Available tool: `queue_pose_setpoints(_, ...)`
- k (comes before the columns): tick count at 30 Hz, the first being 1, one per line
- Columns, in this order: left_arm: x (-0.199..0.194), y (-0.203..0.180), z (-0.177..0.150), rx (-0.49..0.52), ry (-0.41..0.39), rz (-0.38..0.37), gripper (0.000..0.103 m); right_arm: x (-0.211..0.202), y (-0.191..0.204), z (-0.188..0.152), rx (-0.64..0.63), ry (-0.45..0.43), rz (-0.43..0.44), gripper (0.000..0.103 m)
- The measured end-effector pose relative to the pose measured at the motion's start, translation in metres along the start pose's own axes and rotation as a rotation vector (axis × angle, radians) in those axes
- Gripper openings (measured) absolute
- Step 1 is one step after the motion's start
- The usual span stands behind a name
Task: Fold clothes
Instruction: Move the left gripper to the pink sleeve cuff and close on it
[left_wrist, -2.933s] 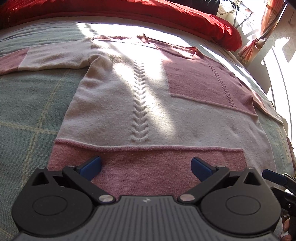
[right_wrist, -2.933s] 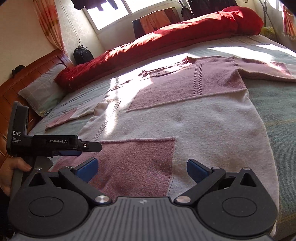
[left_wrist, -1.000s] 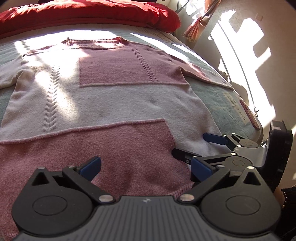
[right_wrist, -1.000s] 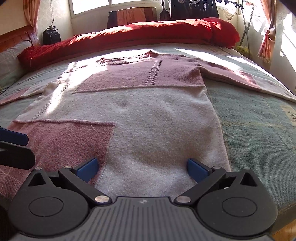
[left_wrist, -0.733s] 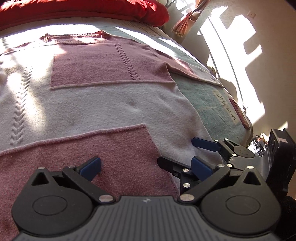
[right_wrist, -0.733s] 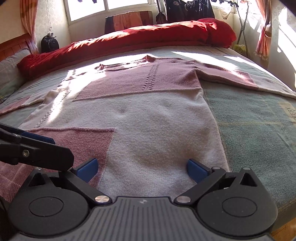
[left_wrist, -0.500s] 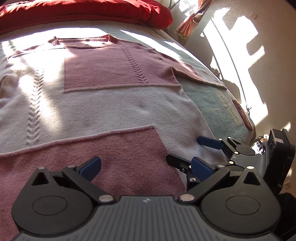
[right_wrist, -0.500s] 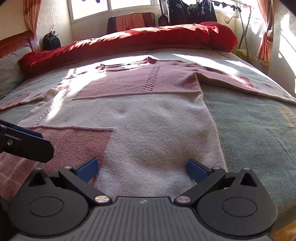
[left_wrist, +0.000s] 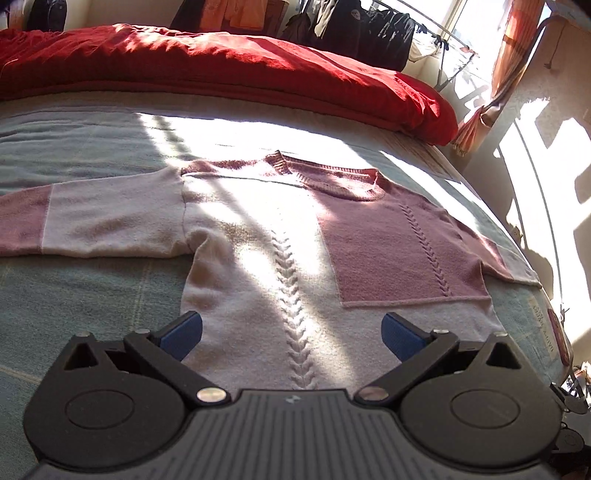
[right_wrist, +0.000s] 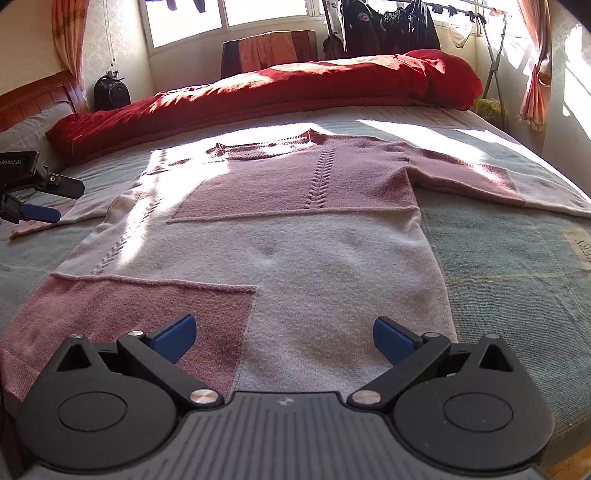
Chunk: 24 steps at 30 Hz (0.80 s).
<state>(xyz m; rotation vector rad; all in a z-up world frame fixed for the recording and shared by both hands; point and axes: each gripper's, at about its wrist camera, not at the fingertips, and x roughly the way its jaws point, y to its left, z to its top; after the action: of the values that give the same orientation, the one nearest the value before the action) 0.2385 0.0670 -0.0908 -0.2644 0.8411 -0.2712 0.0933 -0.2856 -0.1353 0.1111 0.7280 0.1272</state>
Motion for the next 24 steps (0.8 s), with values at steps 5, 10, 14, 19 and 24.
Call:
queue_pose_setpoints(5,-0.001,0.081,0.030,-0.172,-0.042,0.119,0.102,0.006,0.014,0.011,-0.020,0.002,0.007,0.103)
queue_pose_setpoints(10,-0.014,0.168,0.040,-0.415,-0.044,0.189,0.095,0.016,0.030,0.019,-0.047,0.014,0.024,0.103)
queue_pose_setpoints(14,-0.027,0.236,0.030,-0.670,-0.112,0.226,0.070,0.026,0.040,0.022,-0.061,0.041,0.031,0.103)
queue_pose_setpoints(19,-0.028,0.289,0.008,-0.910,-0.196,0.198,0.051,0.035,0.051,0.022,-0.083,0.068,0.035,0.103)
queue_pose_setpoints(24,-0.013,0.312,-0.012,-1.033,-0.262,0.116,0.049,0.043,0.058,0.024,-0.098,0.089,0.022,0.103)
